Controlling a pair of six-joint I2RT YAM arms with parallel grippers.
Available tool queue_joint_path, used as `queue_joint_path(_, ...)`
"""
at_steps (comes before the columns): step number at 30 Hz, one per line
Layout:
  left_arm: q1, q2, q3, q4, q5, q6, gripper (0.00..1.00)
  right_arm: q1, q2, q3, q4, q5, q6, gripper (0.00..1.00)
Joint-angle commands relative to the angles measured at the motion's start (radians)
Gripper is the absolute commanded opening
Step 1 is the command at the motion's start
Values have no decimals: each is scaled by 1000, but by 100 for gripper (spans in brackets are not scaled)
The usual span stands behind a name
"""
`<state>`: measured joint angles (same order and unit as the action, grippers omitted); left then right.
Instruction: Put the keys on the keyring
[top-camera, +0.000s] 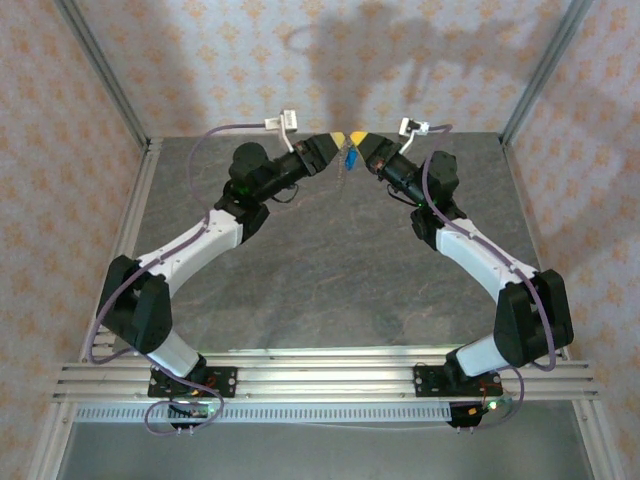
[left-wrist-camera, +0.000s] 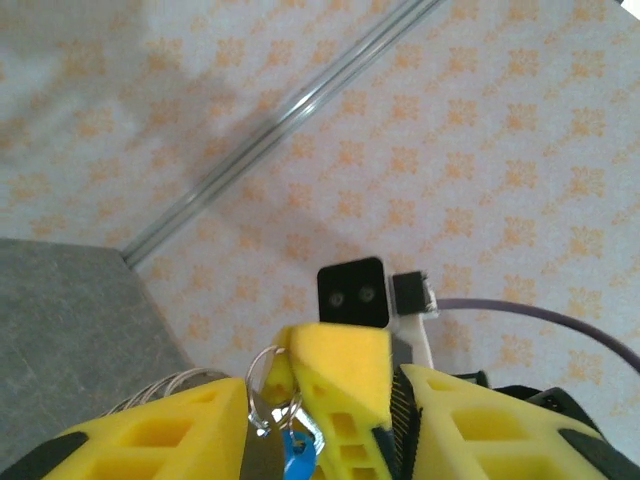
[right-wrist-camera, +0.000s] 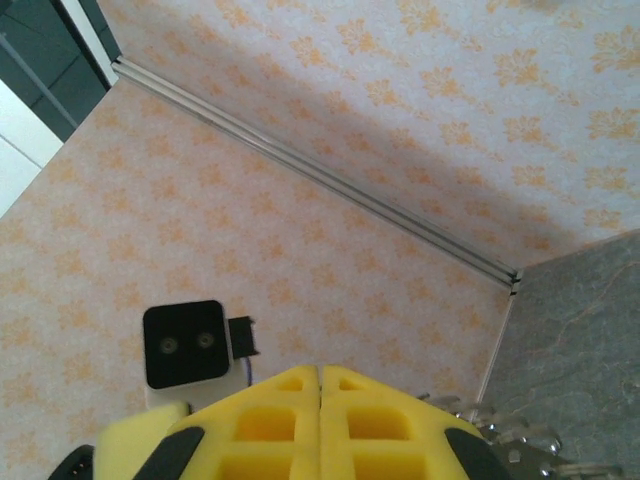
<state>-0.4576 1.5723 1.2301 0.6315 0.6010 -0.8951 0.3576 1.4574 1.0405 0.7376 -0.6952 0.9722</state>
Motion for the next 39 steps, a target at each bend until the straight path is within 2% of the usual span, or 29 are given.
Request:
queue_joint_path(1,38,-39,68,-48,43,50,46,-27,13,43,14,-32,-8,0)
queue_joint_path(4,63,-19,136,-149,119,108,49,-51,37,73,9,-70,4,0)
queue_joint_path(12,124,124,371,-400,376,230,49,-108,149,217,44,-237,74,0)
queue_joint_path(19,165,228,521,-485,477,269,48,-134,261,315,157,-332,198,0)
queue_joint_path(24,172,289,605,-526,517,274,47,-134,296,339,213,-340,249,0)
queue_joint_path(32,167,332,637,-450,530,195,44,-135,299,322,227,-333,255,0)
queue_joint_path(39,145,391,670,-447,528,188,43,-132,305,312,241,-334,262,0)
